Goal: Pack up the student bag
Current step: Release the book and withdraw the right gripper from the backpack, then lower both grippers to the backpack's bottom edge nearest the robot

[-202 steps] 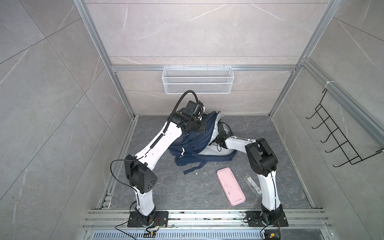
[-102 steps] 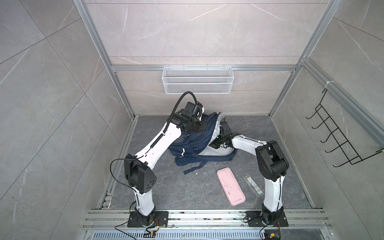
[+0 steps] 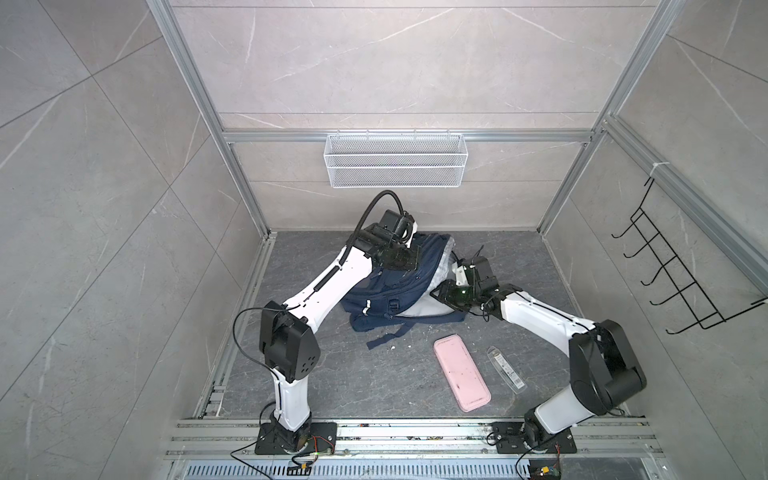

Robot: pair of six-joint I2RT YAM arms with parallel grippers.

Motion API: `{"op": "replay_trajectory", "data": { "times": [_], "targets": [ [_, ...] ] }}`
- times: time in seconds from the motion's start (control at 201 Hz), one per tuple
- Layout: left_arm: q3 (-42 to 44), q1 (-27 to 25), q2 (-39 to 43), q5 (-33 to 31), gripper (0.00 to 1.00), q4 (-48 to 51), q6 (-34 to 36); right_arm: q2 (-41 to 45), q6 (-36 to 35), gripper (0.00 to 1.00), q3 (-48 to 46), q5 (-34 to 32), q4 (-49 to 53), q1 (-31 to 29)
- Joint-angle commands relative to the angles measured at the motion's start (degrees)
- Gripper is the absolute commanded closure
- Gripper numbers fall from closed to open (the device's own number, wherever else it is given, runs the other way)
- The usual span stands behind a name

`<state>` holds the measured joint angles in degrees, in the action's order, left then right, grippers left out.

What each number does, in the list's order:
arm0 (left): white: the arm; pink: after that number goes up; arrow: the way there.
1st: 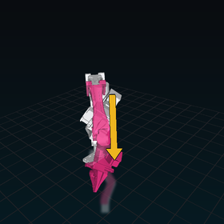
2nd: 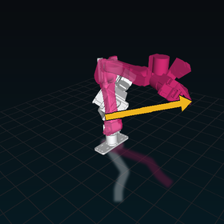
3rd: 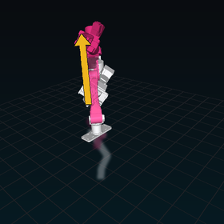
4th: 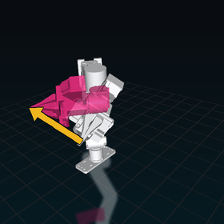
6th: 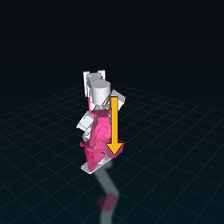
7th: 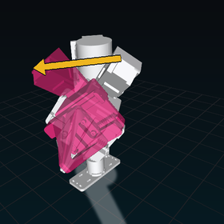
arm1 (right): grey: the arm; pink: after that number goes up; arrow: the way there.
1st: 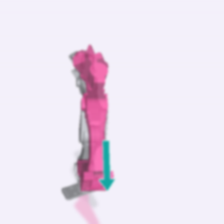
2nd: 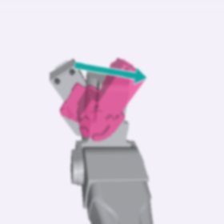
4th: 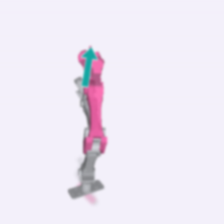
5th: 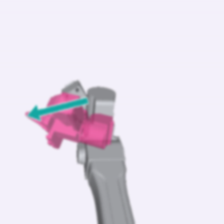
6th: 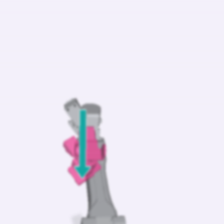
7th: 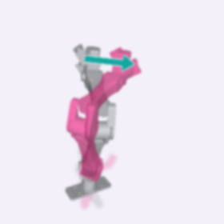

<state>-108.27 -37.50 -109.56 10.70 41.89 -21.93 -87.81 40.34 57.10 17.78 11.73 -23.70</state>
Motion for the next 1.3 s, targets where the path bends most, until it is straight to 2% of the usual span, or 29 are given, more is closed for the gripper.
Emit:
{"op": "replay_trajectory", "data": {
  "times": [0.0, 0.179, 0.393, 0.473, 0.503, 0.538, 0.652, 0.776, 0.871, 1.06, 1.19, 1.299],
  "targets": [
    [-3.73, -1.56, -3.01, -0.33, 1.0, -3.09, -0.15, 5.4, -5.5, 0.53, -1.78, -5.1, 8.01, 0.06],
    [-9.33, -4.2, -8.81, -0.4, 1.0, -1.3, 0.38, 15.32, -6.77, 0.52, -5.53, -7.87, 13.21, 0.02],
    [-16.98, -5.83, -15.69, 0.22, 1.0, 3.17, 1.26, 20.89, -5.7, 0.46, -8.93, -7.62, 14.9, -0.38],
    [-17.24, -5.82, -15.79, 0.97, 0.69, 3.93, 2.3, 21.41, -5.36, 0.45, -9.81, -7.54, 15.04, -0.82],
    [-17.06, -5.83, -15.52, 0.92, 0.62, 4.53, 2.91, 21.45, -5.15, 0.45, -10.04, -7.44, 14.93, -1.16],
    [-16.44, -5.9, -14.85, 0.22, 0.59, 4.85, 3.47, 21.52, -5.15, 0.44, -10.23, -7.57, 14.83, -1.5],
    [-8.98, -4.84, -9.55, -1.74, 0.55, 2.99, 3.85, 20.74, -5.08, 0.44, -10.19, -8.0, 14.23, -3.11],
    [3.38, -2.76, -0.79, -2.3, 0.54, -2.48, 1.82, 18.55, -4.66, 0.44, -9.26, -8.95, 13.29, -5.69],
    [13.65, -0.68, 5.51, -3.13, 0.54, -6.17, -0.46, 16.36, -4.14, 0.48, -8.18, -9.71, 12.11, -8.57],
    [31.9, 4.14, 15.28, 0.31, 0.52, -13.57, -6.75, 9.99, -2.59, 0.52, -5.75, -11.02, 8.97, -14.53],
    [39.27, 5.56, 19.42, 0.83, 0.48, -15.37, -8.44, 5.33, -1.02, 0.51, -3.27, -11.17, 6.81, -17.77],
    [44.79, 7.35, 22.21, 1.49, 0.45, -17.38, -10.26, 2.07, 0.19, 0.46, -1.46, -10.8, 5.37, -19.29]
  ]
}}
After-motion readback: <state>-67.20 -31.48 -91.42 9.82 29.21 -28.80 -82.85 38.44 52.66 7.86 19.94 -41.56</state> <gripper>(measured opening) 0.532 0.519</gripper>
